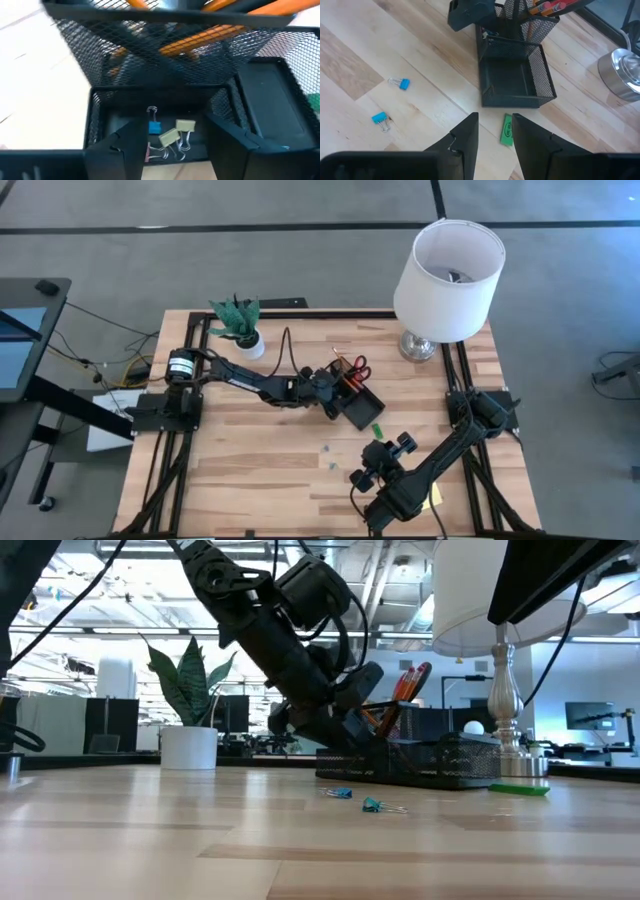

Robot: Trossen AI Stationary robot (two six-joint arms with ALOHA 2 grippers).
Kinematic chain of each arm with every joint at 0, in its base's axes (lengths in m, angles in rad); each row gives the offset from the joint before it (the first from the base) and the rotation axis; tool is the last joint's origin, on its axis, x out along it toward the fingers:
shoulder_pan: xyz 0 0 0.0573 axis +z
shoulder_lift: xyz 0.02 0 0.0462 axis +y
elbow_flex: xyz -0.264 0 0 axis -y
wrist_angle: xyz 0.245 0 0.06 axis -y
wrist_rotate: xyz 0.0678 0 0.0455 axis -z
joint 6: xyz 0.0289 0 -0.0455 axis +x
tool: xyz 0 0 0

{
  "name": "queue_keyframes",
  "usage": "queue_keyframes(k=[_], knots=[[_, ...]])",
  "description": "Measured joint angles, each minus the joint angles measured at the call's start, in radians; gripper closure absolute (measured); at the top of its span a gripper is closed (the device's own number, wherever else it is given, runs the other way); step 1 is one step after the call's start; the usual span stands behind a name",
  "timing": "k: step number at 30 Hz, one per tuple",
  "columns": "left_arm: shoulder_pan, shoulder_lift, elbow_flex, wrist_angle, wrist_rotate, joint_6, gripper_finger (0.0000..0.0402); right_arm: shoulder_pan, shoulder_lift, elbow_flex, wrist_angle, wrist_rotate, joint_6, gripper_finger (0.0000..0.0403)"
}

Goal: Pick and place office supplies into organizer
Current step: Put the top blue binder clip into the black desk organizer

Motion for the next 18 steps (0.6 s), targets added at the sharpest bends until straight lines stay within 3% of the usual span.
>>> queue_keyframes(k=[6,10,14,18], knots=[[-0.017,0.001,0.085,-0.102,0.014,0.031,0.0226,0.0,0.0,0.0,0.0,0.001,0.0,0.0289],[-0.055,0.001,0.157,-0.277,0.004,0.054,0.0232,0.003,0.0,0.0,0.0,0.001,0.0,0.0289],[-0.13,0.001,0.222,-0.559,-0.004,0.036,0.0236,0.018,0.0,0.0,0.0,0.0,0.0,0.0289],[-0.237,0.0,0.23,-0.708,-0.086,-0.049,0.0242,0.036,0.0,0.0,0.0,0.001,0.0,0.0289]])
